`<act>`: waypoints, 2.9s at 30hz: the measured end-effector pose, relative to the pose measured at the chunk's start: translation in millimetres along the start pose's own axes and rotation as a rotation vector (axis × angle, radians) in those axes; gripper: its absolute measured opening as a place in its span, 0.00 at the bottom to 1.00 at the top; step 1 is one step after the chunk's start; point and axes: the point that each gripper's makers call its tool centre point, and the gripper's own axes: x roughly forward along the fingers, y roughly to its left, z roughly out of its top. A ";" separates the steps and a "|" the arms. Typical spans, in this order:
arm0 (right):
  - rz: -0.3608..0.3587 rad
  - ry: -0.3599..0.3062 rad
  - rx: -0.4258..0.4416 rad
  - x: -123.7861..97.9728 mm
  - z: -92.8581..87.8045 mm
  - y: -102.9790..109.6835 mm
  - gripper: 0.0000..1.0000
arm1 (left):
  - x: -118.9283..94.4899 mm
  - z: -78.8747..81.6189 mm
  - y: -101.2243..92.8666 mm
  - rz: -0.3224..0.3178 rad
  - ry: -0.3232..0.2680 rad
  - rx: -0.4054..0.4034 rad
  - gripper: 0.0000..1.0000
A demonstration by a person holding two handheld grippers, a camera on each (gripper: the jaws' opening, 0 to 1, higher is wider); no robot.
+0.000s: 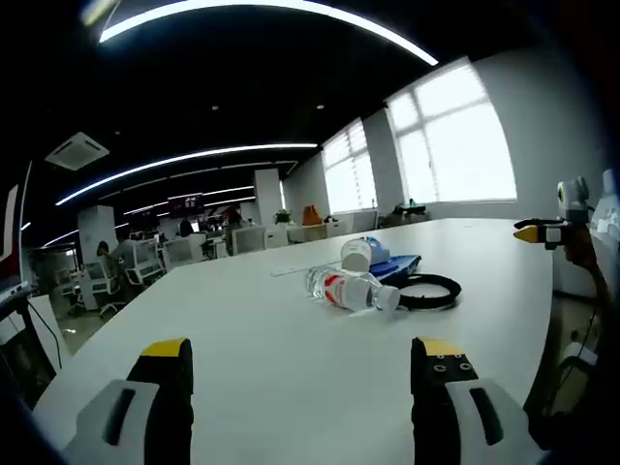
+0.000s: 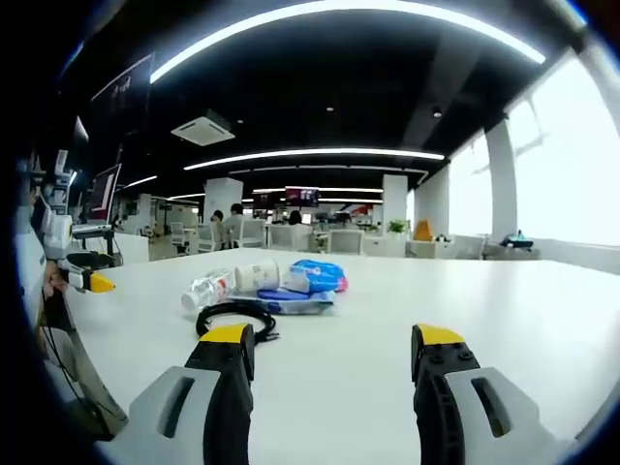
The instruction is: Arrange the tabletop items into an orderly group along one side of the table until the central work area is clear of visible clutter.
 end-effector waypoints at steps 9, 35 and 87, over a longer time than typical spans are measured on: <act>-0.001 -0.001 0.000 -1.1 0.6 -0.2 0.63 | -1.2 -0.1 -1.8 -0.005 0.002 0.005 0.93; 0.010 0.000 -0.011 -2.3 2.1 5.7 0.63 | -5.6 -3.7 -0.2 -0.003 0.007 0.003 0.93; 0.018 0.029 -0.010 -15.9 -18.2 -4.7 0.63 | 25.8 34.0 -30.0 -0.082 -0.067 0.471 0.92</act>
